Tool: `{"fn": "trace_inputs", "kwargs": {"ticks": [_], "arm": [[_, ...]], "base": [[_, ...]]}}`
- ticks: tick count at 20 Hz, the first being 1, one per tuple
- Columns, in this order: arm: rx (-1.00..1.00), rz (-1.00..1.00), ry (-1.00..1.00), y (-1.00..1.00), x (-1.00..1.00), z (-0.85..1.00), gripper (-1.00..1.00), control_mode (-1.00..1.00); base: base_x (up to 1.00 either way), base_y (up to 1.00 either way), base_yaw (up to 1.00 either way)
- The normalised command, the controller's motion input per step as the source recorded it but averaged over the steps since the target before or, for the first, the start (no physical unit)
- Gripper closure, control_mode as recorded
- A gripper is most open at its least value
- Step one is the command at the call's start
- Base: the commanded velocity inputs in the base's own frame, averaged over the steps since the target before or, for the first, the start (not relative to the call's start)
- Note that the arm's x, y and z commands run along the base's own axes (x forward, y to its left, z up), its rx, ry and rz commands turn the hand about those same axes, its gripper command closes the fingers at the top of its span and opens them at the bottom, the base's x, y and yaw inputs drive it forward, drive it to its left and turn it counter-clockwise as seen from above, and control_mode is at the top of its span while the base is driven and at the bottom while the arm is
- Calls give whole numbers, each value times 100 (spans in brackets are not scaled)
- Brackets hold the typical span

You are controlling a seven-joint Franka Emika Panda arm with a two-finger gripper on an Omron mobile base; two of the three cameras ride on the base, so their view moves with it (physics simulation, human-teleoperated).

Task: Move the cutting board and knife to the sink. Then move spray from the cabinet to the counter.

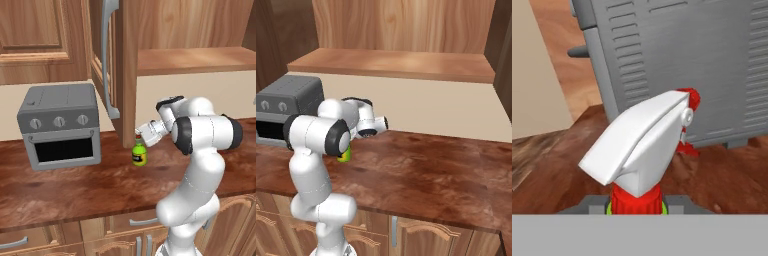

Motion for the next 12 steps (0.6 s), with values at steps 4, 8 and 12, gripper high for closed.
{"fn": "trace_inputs", "kwargs": {"ticks": [4,8,12], "arm": [[0,2,0,1,2,-27,100,-100],[0,4,0,0,1,-28,100,-100],[0,4,0,0,1,-36,100,-100]], "base": [[0,0,0],[0,0,0],[0,0,0]]}}
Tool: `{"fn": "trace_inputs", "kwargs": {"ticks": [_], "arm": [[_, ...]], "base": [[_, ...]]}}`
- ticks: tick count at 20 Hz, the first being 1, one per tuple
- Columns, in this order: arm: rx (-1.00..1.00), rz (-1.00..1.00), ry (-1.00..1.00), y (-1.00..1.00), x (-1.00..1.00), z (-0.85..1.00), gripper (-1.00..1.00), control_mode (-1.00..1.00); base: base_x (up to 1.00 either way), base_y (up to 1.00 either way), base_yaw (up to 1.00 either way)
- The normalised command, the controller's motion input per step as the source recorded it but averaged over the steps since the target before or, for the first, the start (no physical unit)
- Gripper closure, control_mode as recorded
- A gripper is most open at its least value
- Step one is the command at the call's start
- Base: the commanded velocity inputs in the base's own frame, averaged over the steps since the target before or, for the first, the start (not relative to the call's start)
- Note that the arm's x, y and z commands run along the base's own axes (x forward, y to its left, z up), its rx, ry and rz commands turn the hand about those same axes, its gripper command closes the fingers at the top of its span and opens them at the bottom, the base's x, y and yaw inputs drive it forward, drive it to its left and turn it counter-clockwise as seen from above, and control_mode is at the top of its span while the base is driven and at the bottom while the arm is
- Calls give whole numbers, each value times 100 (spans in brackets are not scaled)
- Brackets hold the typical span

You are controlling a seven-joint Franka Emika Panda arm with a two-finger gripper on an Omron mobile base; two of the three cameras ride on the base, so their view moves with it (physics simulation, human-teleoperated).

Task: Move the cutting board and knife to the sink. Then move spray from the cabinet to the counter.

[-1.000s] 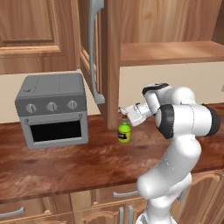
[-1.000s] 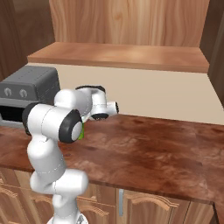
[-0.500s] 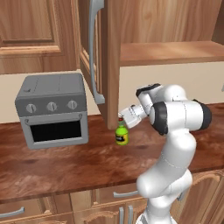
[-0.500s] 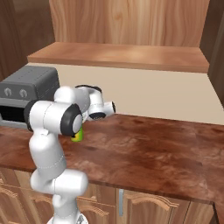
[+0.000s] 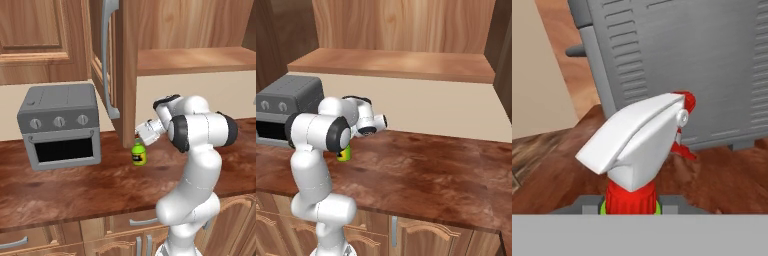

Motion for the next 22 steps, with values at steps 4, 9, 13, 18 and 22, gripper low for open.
{"fn": "trace_inputs", "kwargs": {"ticks": [4,9,13,18,22], "arm": [[2,3,0,0,0,-37,100,-100],[11,1,0,-4,0,-5,100,-100],[12,2,0,-10,0,0,100,-100],[11,1,0,-8,0,0,100,-100],[12,0,0,-10,0,2,100,-100]], "base": [[0,0,0],[0,0,0],[0,0,0],[0,0,0],[0,0,0]]}}
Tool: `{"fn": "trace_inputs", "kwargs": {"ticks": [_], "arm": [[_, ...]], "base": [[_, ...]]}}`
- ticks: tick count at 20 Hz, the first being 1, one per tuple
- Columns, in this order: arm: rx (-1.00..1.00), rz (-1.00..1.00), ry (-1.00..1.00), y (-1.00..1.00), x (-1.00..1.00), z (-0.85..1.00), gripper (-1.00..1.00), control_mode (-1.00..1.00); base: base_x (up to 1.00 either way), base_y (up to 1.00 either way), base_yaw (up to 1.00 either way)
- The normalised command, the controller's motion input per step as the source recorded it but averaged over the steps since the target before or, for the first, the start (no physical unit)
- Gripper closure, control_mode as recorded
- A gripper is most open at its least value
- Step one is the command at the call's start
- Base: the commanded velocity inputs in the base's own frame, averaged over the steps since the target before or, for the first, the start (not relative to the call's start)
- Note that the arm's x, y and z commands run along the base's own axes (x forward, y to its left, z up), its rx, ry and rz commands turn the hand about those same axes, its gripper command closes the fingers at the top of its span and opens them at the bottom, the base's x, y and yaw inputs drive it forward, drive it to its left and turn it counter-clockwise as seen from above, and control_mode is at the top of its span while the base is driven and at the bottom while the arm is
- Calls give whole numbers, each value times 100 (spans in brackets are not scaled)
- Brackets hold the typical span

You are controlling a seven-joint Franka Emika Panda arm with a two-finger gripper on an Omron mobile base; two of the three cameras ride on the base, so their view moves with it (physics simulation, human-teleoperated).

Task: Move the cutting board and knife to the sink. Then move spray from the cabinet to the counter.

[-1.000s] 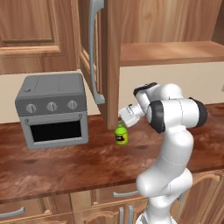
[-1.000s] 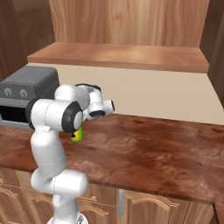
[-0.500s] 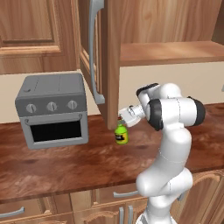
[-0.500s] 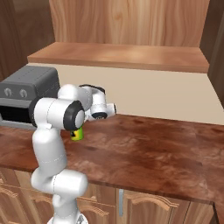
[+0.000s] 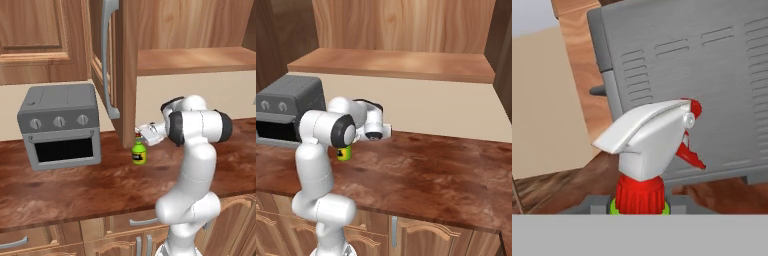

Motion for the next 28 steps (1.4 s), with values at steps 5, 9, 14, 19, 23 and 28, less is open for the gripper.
{"fn": "trace_inputs", "kwargs": {"ticks": [5,9,14,19,23,28], "arm": [[10,0,0,-7,0,1,100,-100],[0,0,0,0,0,-11,100,-100],[0,0,0,0,0,-25,100,-100],[0,0,0,0,0,-3,100,-100],[0,0,0,0,0,0,100,-100],[0,0,0,0,0,0,100,-100]], "base": [[0,0,0],[0,0,0],[0,0,0],[0,0,0],[0,0,0],[0,0,0]]}}
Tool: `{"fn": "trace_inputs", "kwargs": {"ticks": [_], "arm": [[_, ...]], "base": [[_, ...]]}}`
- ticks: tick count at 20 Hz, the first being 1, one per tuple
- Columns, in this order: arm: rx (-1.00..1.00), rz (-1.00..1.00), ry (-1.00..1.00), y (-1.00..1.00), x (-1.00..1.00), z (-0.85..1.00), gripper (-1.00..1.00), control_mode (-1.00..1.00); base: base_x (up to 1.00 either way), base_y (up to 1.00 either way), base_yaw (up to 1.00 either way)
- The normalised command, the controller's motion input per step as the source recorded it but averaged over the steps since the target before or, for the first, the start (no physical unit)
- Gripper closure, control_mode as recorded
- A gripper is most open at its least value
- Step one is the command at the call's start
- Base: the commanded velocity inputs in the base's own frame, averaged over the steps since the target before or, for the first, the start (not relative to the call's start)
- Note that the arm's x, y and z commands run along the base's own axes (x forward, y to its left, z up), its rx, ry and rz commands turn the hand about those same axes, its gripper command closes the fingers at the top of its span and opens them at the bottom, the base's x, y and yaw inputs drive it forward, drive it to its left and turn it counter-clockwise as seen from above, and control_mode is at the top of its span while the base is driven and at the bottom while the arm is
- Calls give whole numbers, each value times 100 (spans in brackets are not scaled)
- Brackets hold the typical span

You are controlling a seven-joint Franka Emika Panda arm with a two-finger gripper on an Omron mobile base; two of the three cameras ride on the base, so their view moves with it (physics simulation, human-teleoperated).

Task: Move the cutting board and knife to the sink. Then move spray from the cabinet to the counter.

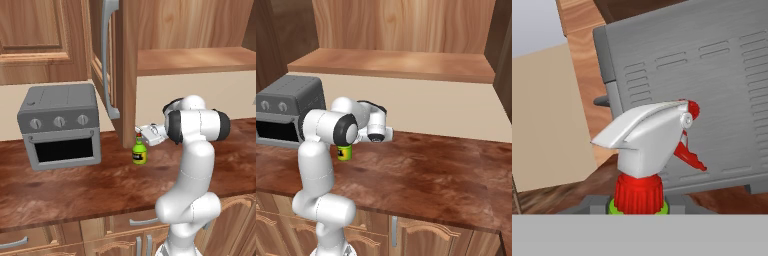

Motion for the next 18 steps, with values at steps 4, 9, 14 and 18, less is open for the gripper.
{"fn": "trace_inputs", "kwargs": {"ticks": [4,9,14,18], "arm": [[0,0,0,0,0,0,-100,-100],[0,0,0,0,0,0,-100,-100],[0,0,0,0,0,0,-100,-100],[0,0,0,0,0,0,-100,-100]], "base": [[0,0,0],[0,0,0],[0,0,0],[0,0,0]]}}
